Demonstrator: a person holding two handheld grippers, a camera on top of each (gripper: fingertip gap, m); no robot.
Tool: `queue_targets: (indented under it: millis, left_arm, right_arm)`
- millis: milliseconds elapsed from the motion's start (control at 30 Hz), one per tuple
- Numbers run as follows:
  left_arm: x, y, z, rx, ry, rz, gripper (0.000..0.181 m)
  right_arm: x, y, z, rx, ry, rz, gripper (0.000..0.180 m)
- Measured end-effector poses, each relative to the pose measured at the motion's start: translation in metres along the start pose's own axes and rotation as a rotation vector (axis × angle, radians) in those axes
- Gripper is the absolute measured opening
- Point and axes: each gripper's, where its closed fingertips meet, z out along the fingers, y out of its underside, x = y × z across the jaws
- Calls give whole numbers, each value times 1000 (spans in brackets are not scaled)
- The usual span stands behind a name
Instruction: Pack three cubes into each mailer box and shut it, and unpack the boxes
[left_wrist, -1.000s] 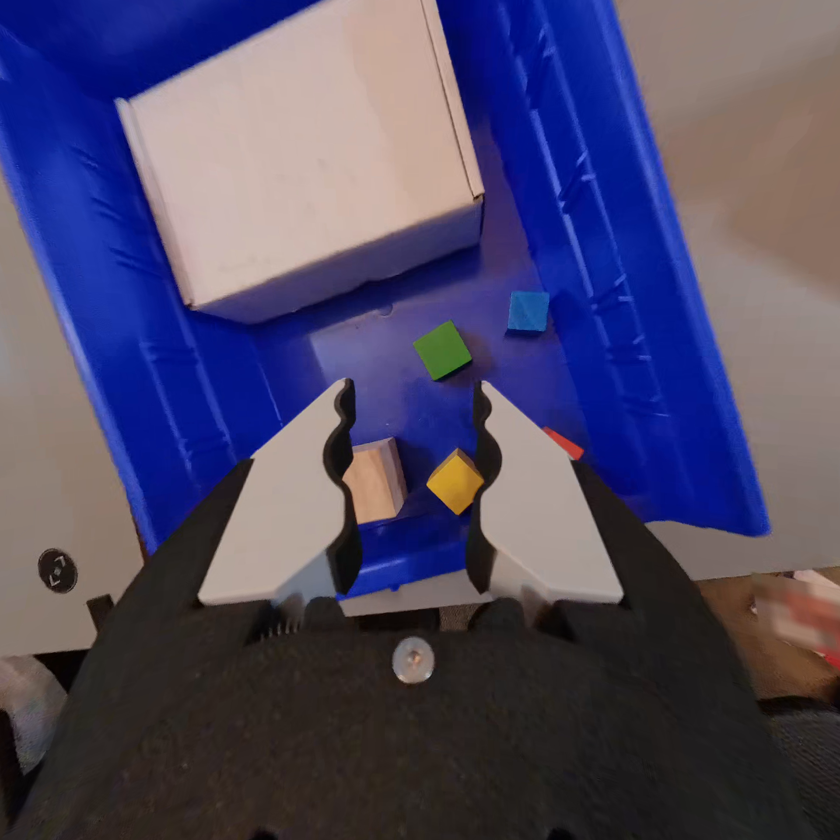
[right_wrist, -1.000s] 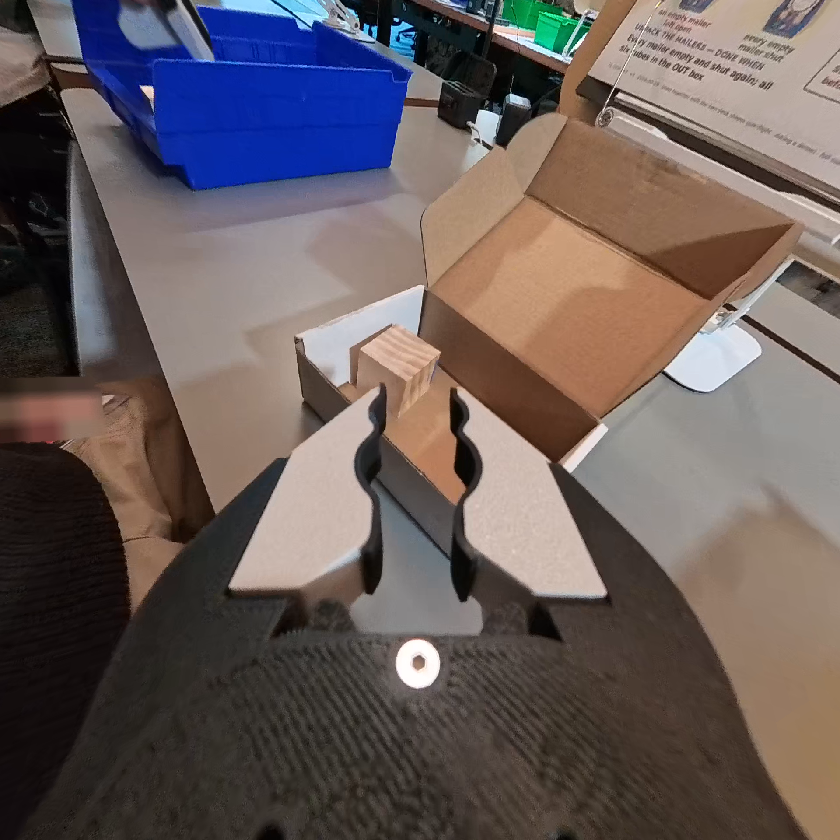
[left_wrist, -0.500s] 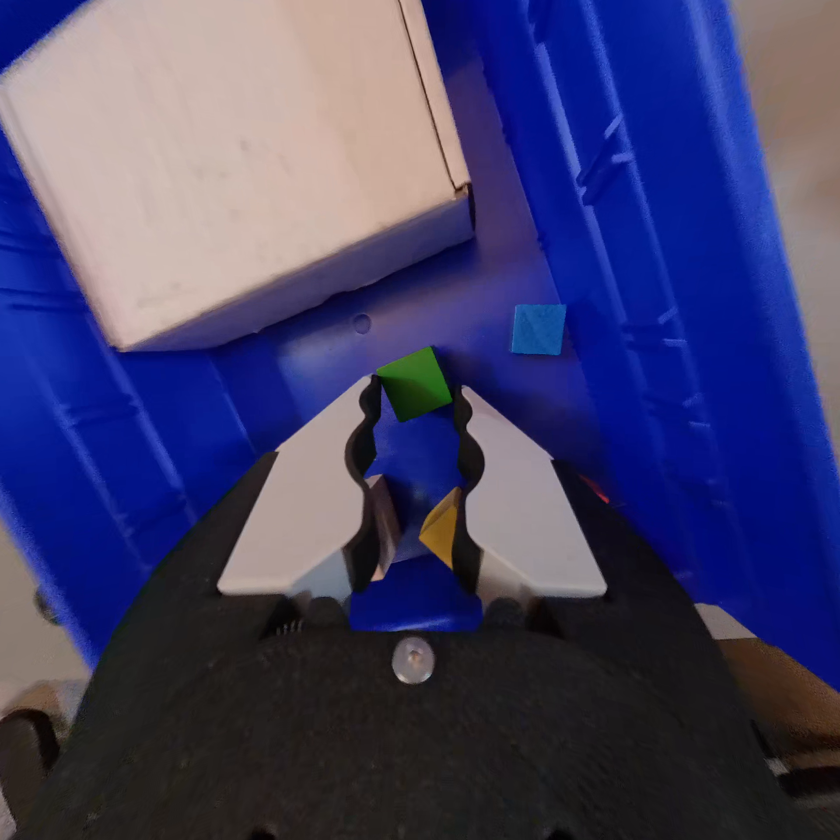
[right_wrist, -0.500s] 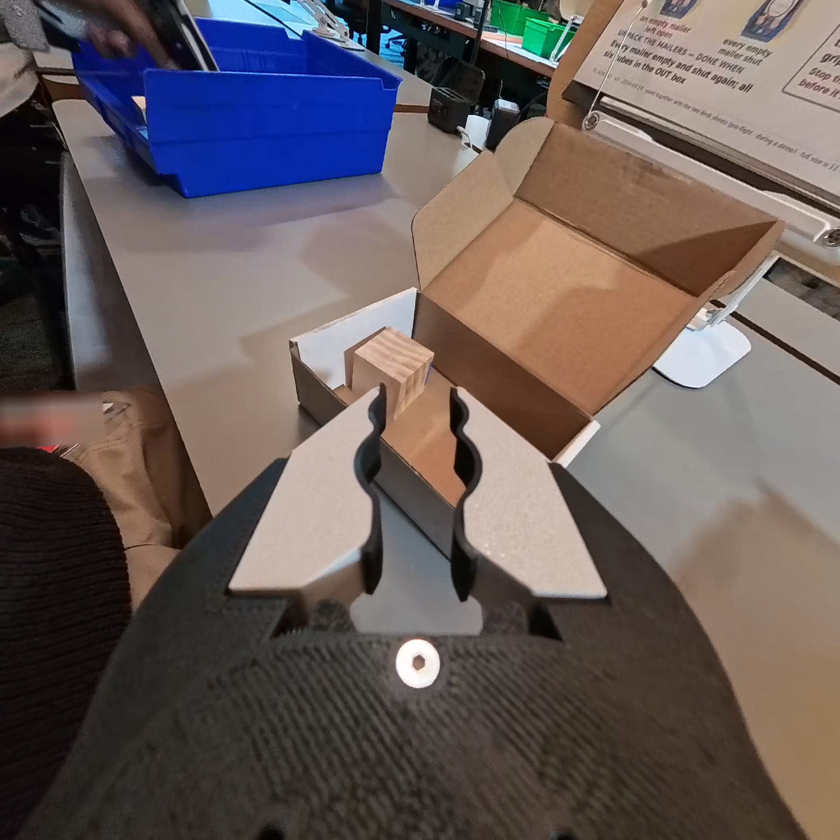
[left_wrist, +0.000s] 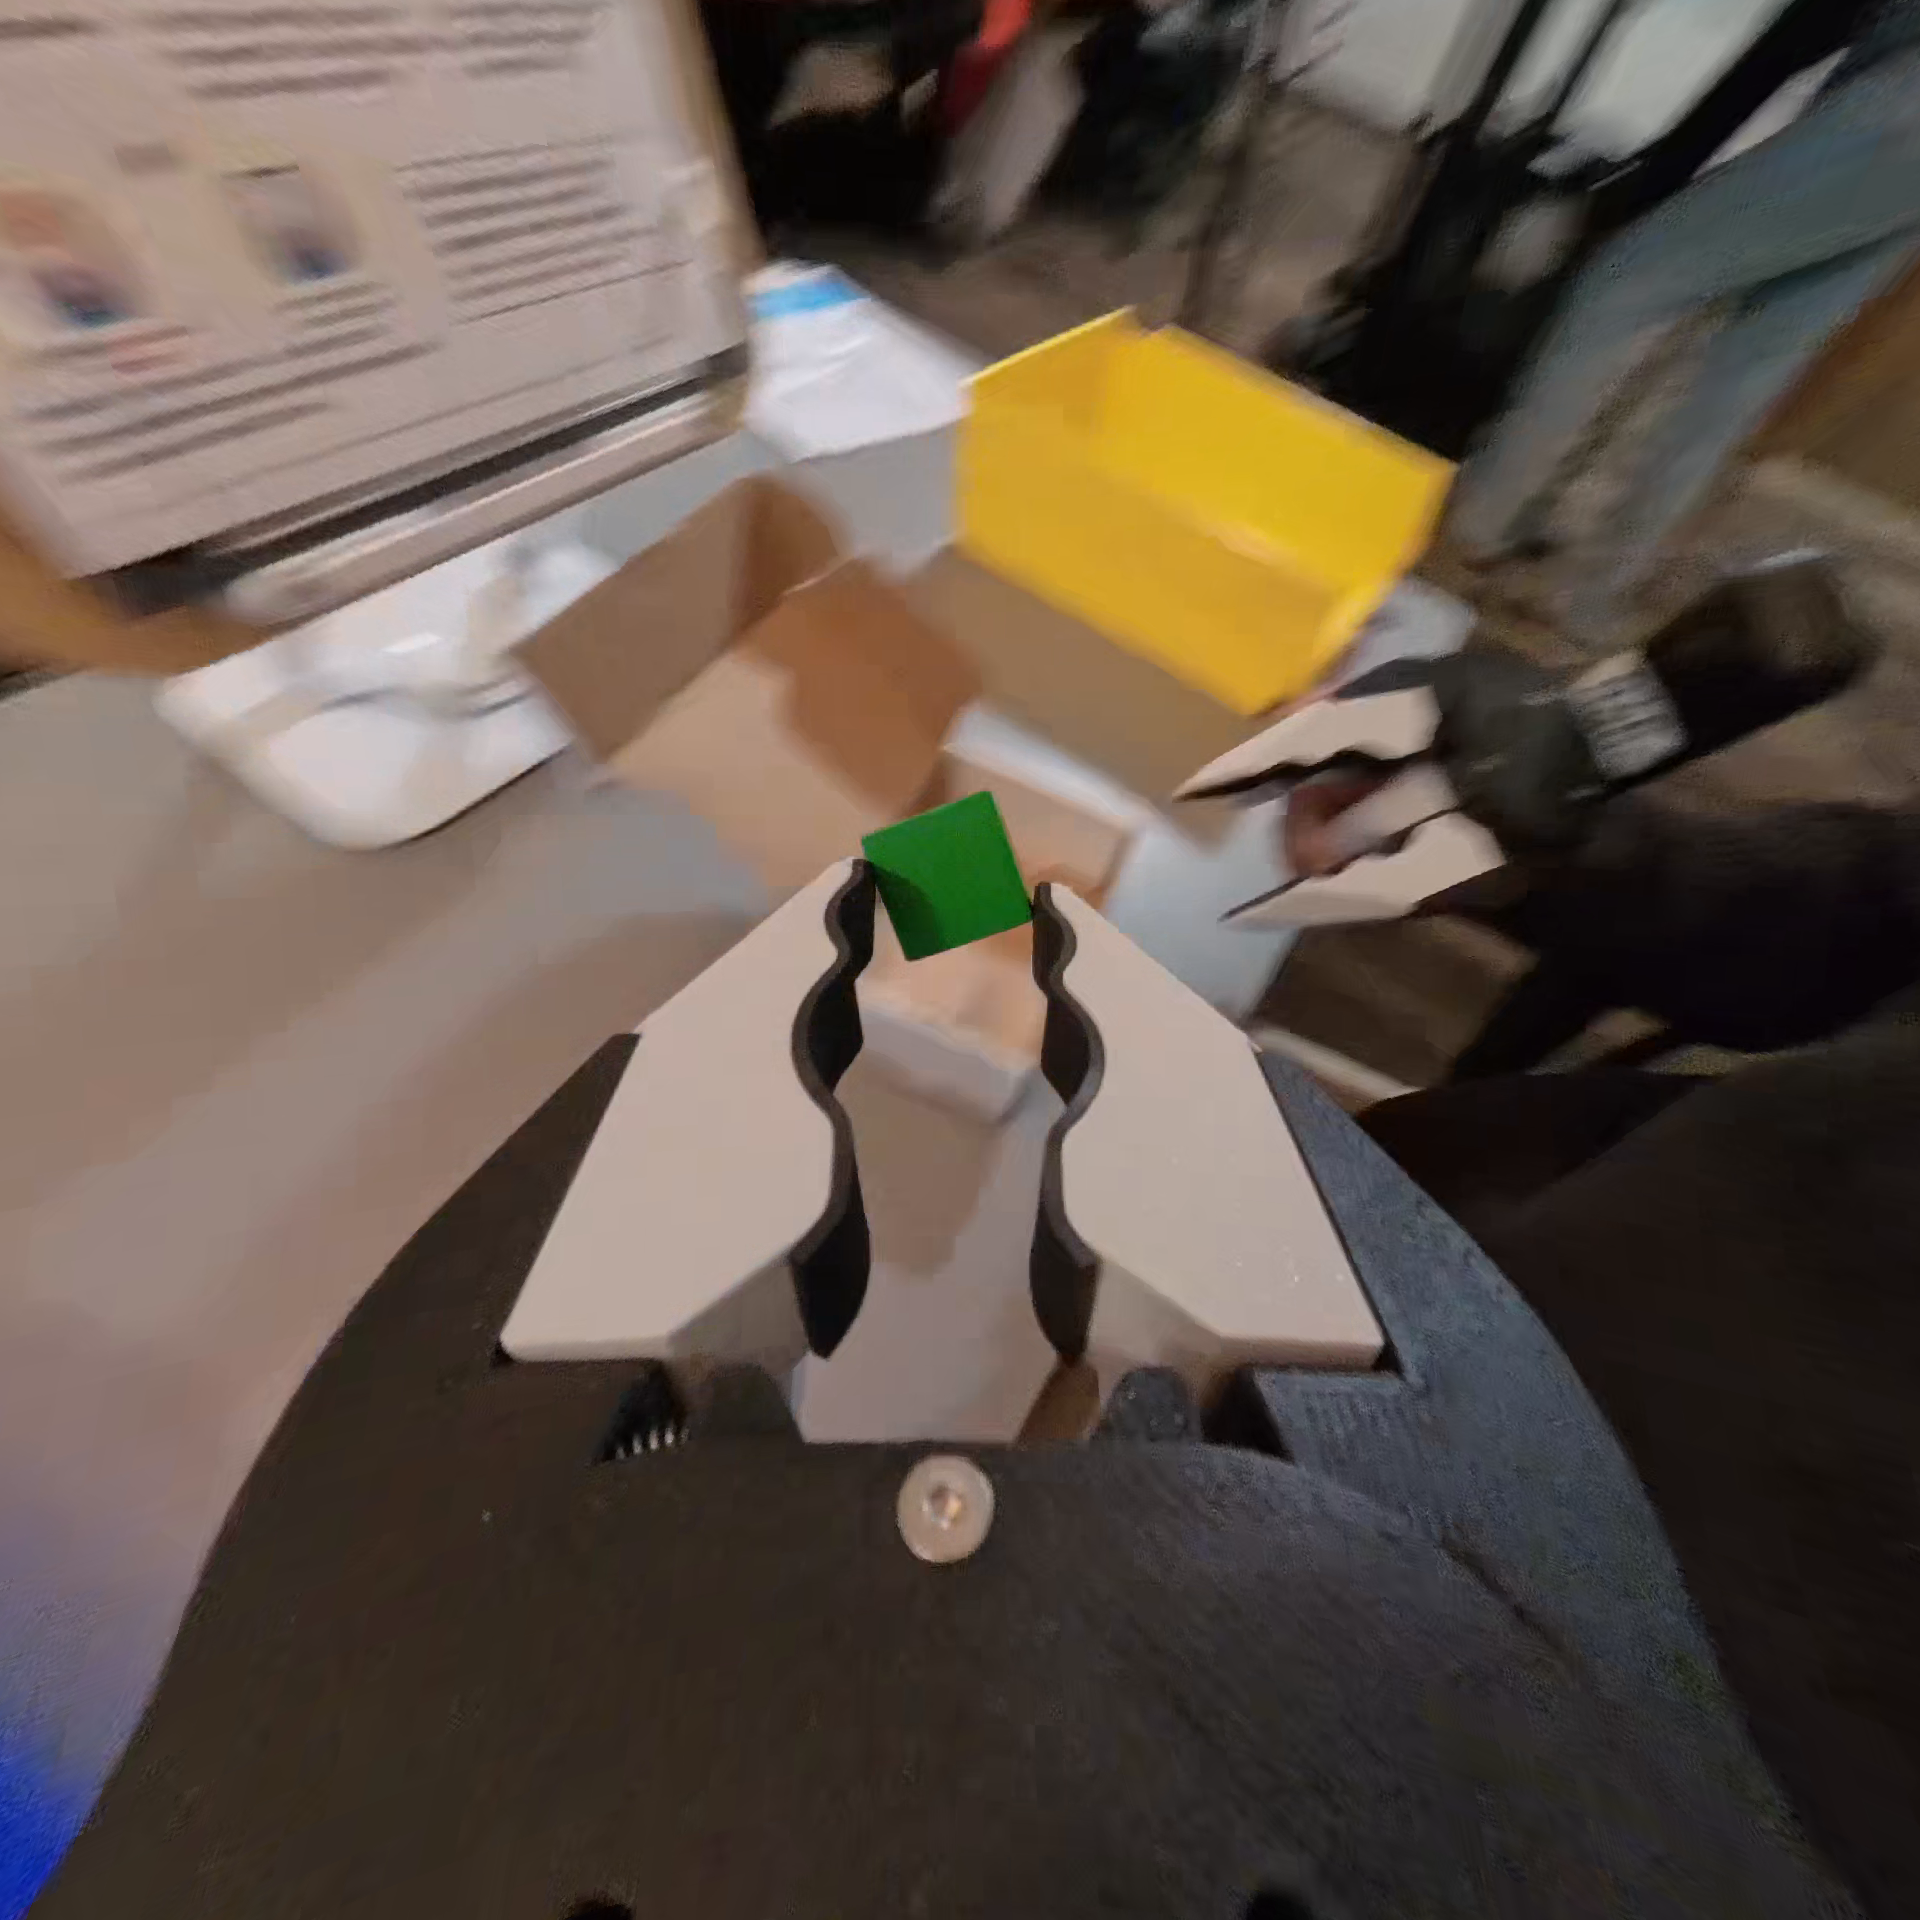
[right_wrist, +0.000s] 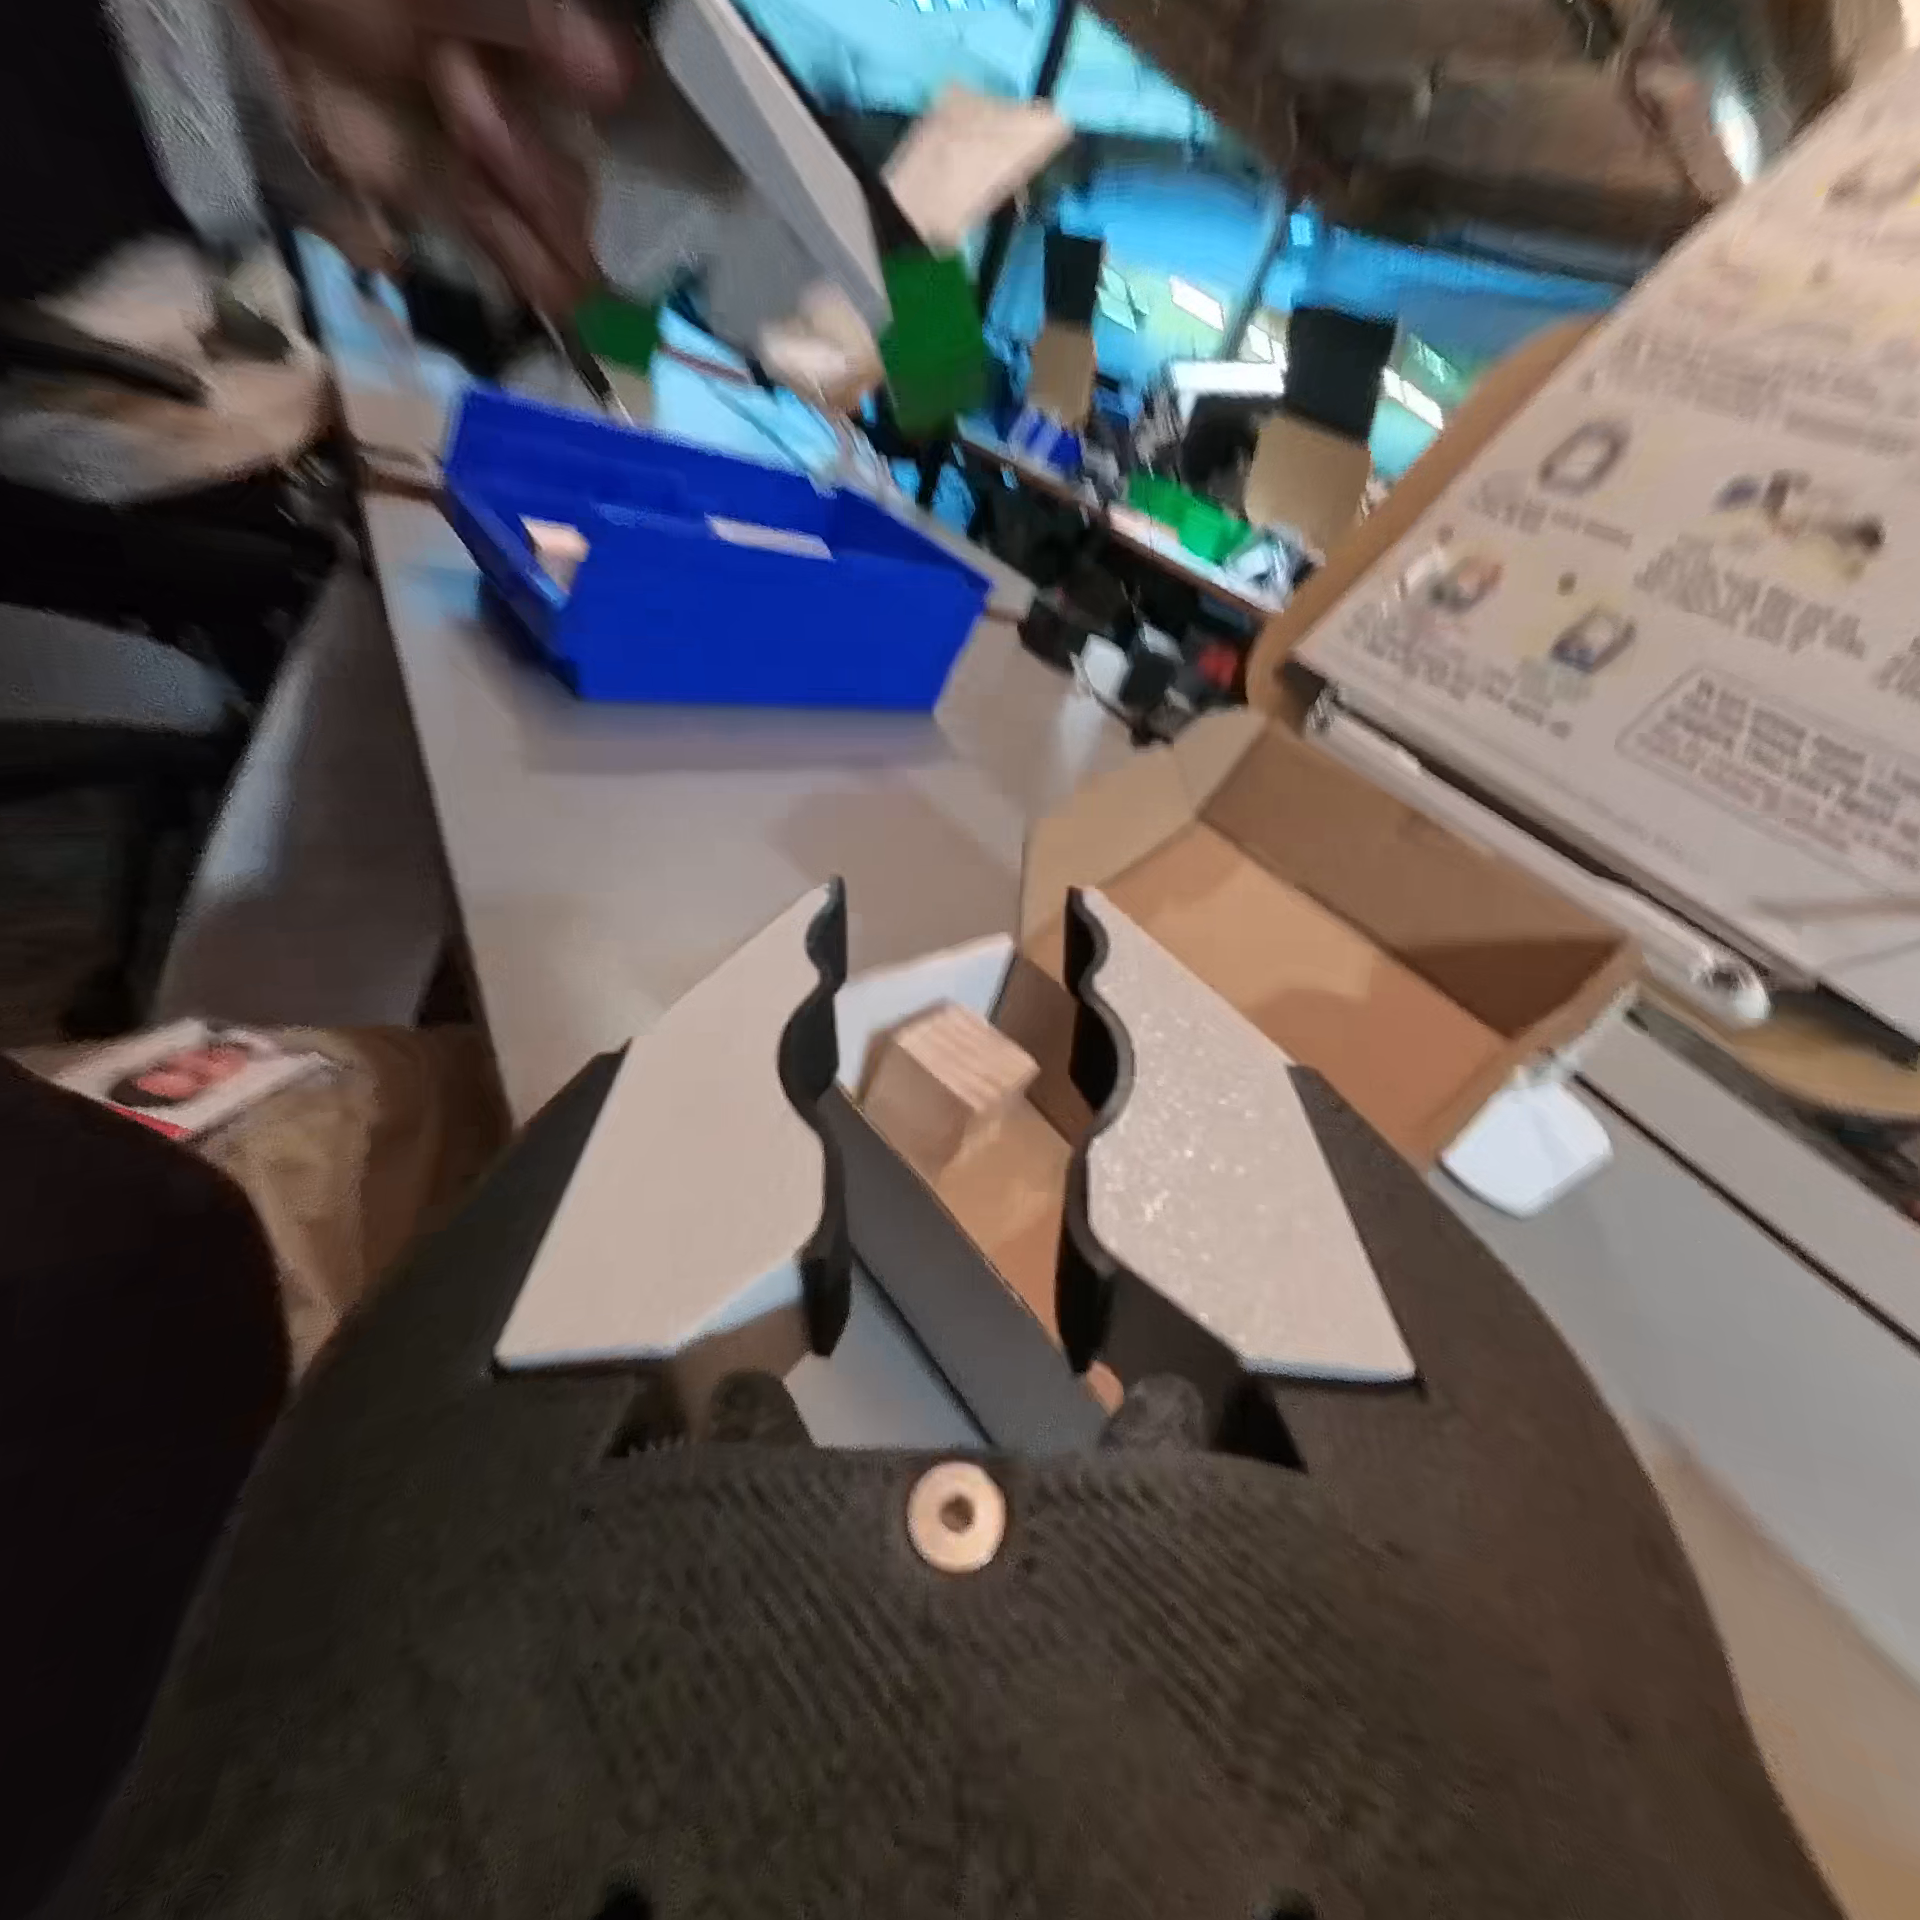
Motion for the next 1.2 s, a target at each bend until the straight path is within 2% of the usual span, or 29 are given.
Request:
queue_targets:
  millis: [133, 267, 400, 500, 600, 667, 767, 833, 967, 1100, 1200]
  left_arm:
    - [78, 2, 53, 100, 402, -84, 27]
    - [114, 0, 77, 167, 691, -317, 27]
    - [126, 7, 89, 166, 759, -365, 27]
    - [133, 15, 88, 141, 799, -366, 28]
    - [125, 25, 88, 130, 769, -367, 29]
    - [112, 36, 87, 129, 710, -351, 40]
    - [87, 58, 85, 121, 597, -339, 40]
    - [75, 72, 82, 110, 549, -342, 40]
    - [67, 90, 75, 88, 505, -315, 40]
    - [68, 104, 76, 51, 487, -277, 40]
    - [73, 117, 78, -3, 490, -221, 40]
  right_arm:
    - [-8, -40, -23, 247, -64, 4, 42]
    - [-1, -54, -38, 323, -67, 3, 42]
    - [-2, -57, -43, 337, -64, -52, 37]
    - [-4, -56, -43, 335, -53, -99, 25]
    - [-6, -51, -39, 303, -76, -109, 25]
    - [1, -44, -34, 262, -62, -99, 25]
    - [24, -21, -23, 114, -33, -81, 25]
    - [35, -1, -12, -36, -76, -42, 25]
    - [40, 42, 17, -387, -234, -43, 25]
    - [31, 101, 29, -855, -429, -16, 25]
    - [30, 126, 37, -1012, -512, -95, 25]
